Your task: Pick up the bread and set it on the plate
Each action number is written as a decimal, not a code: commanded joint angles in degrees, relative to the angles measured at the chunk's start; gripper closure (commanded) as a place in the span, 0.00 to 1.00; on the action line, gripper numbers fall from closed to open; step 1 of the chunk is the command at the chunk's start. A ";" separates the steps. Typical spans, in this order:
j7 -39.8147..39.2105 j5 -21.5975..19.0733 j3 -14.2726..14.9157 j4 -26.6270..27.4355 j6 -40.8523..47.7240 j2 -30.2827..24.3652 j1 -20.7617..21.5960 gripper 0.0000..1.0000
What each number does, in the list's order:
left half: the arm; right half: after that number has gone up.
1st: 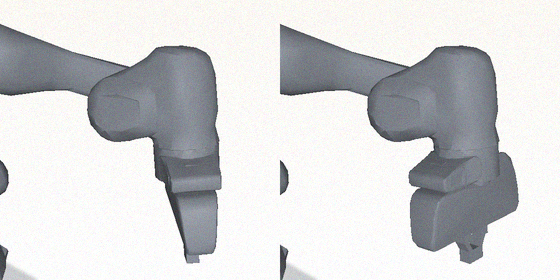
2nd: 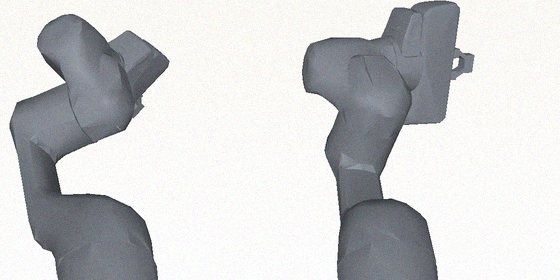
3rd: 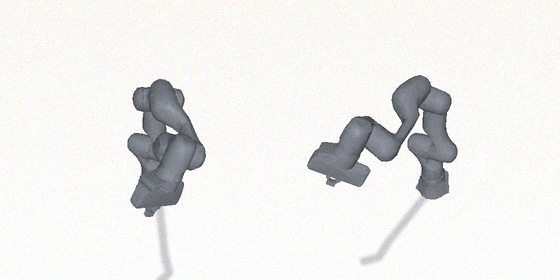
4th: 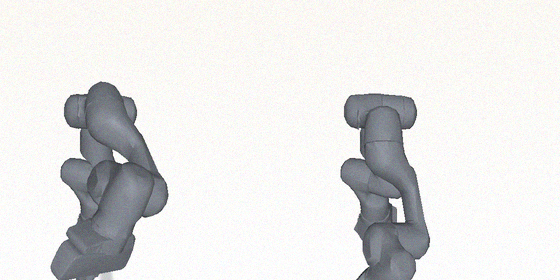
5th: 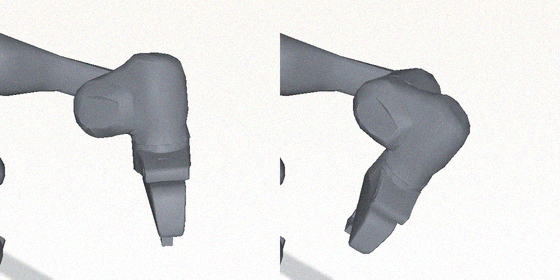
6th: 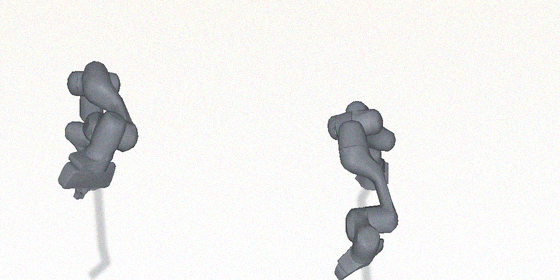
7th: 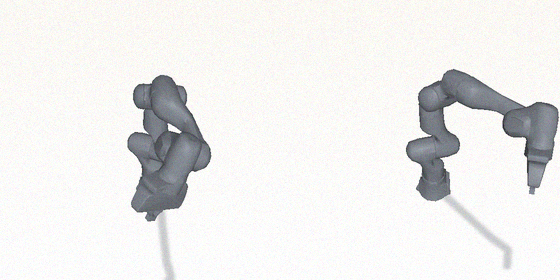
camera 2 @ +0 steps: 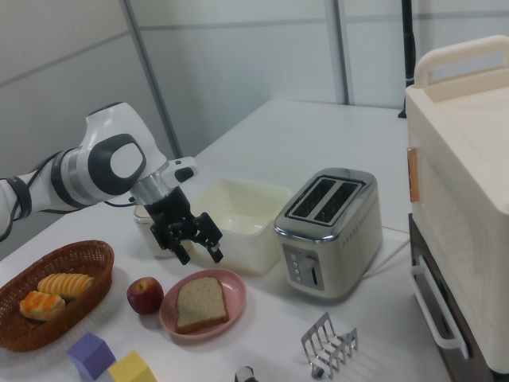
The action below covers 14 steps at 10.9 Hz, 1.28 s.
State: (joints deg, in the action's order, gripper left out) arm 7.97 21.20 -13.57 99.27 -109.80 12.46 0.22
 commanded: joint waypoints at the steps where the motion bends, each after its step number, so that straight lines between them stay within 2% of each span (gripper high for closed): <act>1: 5.55 -0.62 0.56 -1.68 3.33 -4.62 -2.22 0.00; 3: 5.30 -13.57 2.04 -12.55 13.60 -6.91 -7.40 0.00; 4: 5.13 -18.95 5.45 -15.13 15.48 -8.93 -9.34 0.00; 5: 4.95 -20.83 8.53 -14.98 15.23 -11.12 -9.54 0.00; 6: 4.69 -20.67 9.95 -15.07 15.23 -11.49 -9.63 0.00; 8: -2.04 -21.37 12.42 -14.89 14.97 -11.41 -10.15 0.00; 9: -4.34 -21.63 12.34 -14.55 14.79 -11.06 -10.07 0.00; 14: -4.28 -21.99 11.64 -12.43 12.68 -10.80 -9.98 0.00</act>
